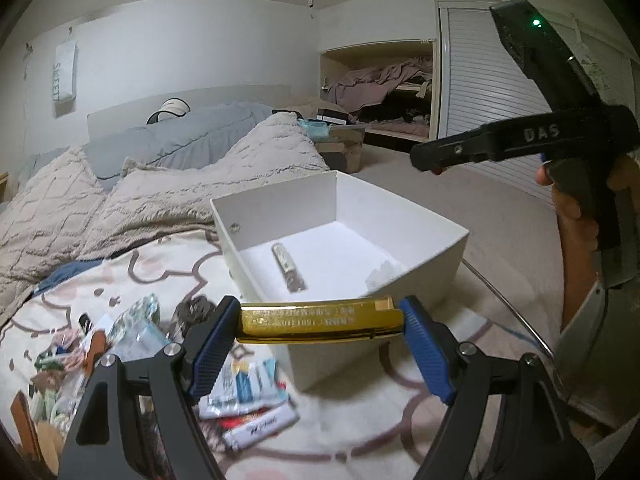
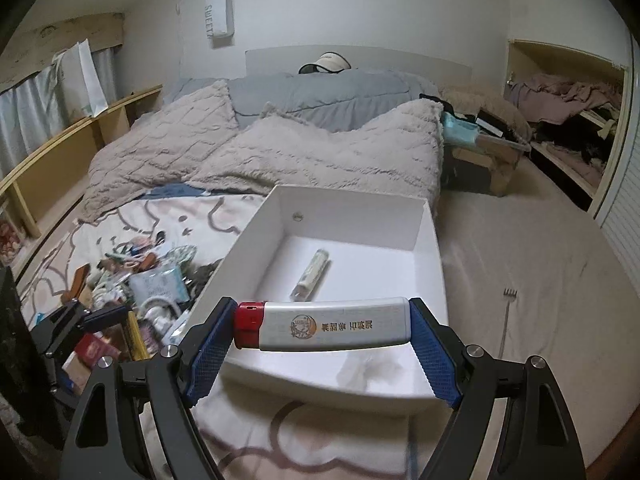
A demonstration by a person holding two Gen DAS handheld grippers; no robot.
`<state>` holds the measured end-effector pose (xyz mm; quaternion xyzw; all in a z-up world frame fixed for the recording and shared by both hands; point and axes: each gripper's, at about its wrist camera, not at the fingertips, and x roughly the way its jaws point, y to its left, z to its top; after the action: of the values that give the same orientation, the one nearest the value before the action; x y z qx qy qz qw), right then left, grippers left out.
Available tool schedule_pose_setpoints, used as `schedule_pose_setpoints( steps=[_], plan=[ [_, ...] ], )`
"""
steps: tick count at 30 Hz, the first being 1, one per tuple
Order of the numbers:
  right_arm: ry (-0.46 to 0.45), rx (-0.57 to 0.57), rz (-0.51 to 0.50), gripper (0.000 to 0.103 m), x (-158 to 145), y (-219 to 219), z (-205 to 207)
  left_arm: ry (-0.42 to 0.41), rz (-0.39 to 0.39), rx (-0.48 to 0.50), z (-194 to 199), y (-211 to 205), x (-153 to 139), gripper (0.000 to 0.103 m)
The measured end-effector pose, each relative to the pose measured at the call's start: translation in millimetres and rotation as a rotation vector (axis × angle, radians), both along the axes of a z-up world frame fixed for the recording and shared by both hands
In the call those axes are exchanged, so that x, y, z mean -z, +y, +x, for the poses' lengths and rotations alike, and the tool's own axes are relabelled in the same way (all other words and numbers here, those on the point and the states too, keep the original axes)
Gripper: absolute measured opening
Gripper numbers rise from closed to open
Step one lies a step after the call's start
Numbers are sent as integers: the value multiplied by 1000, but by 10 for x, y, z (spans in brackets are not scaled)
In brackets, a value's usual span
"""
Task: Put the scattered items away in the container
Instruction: 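Lift and carry the gold lighter and white tube over the white box, then open right gripper to drop the white tube while left gripper releases the gold lighter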
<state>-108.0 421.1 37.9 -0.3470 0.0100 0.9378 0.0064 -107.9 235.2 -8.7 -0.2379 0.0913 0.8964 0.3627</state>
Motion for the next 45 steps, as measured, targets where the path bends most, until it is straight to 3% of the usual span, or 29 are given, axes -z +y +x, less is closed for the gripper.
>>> schedule_pose_setpoints(
  steps=[9,16,26,35,45],
  plan=[
    [-4,-32,-17,84,215,321,-410,20,15,-18,-319,397,-110,81],
    [-127,-64,-124,84,548,427,-625,-16,23,-51,-626,560,-108,81],
    [-339,-43,-169,84,959,514,-720,-121,43,-71,-961,742,-90,81],
    [-363,-66,-48,84,1058,397,-736,-175,20,-49,-1051,975,-50,81],
    [-361,-110,-54,84,984,400,-700,-204,11,-63,-1111,968,0,81]
  ],
)
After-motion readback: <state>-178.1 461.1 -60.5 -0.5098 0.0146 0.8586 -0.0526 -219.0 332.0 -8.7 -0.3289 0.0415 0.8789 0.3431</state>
